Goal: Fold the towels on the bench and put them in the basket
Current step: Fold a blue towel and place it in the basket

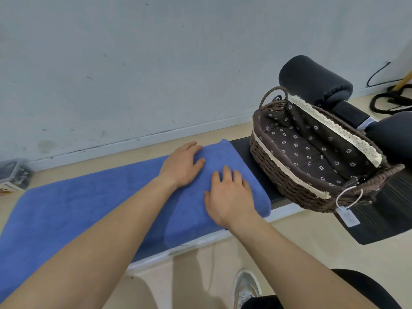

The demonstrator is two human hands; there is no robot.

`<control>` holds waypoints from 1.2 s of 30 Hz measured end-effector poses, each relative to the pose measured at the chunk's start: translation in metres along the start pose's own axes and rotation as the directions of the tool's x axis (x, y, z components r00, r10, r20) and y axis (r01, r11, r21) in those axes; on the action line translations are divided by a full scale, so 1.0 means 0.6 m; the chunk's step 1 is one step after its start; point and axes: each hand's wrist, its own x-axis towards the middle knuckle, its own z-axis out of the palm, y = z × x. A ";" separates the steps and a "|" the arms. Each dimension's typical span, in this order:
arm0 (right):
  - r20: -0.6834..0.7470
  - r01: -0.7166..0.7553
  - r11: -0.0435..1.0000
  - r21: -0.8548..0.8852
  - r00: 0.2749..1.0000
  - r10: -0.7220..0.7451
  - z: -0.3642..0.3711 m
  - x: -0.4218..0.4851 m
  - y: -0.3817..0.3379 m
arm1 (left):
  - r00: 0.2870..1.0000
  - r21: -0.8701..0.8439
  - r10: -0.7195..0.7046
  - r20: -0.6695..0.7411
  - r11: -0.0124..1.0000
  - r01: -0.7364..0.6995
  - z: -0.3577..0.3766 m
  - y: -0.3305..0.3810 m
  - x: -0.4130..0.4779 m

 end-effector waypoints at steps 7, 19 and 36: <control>-0.095 0.203 0.979 0.027 0.975 -0.199 -0.029 -0.014 -0.133 | 0.975 -0.008 -0.196 -0.103 0.980 0.197 -0.092 -0.134 -0.161; -0.039 0.636 0.761 0.126 0.770 -0.637 0.033 -0.091 -0.431 | 0.529 -0.301 -0.838 -0.134 0.543 0.784 -0.223 -0.388 -0.509; -0.146 0.642 0.693 0.329 0.759 -0.634 0.072 -0.123 -0.573 | 0.635 -0.647 -0.773 0.016 0.476 0.596 -0.256 -0.365 -0.530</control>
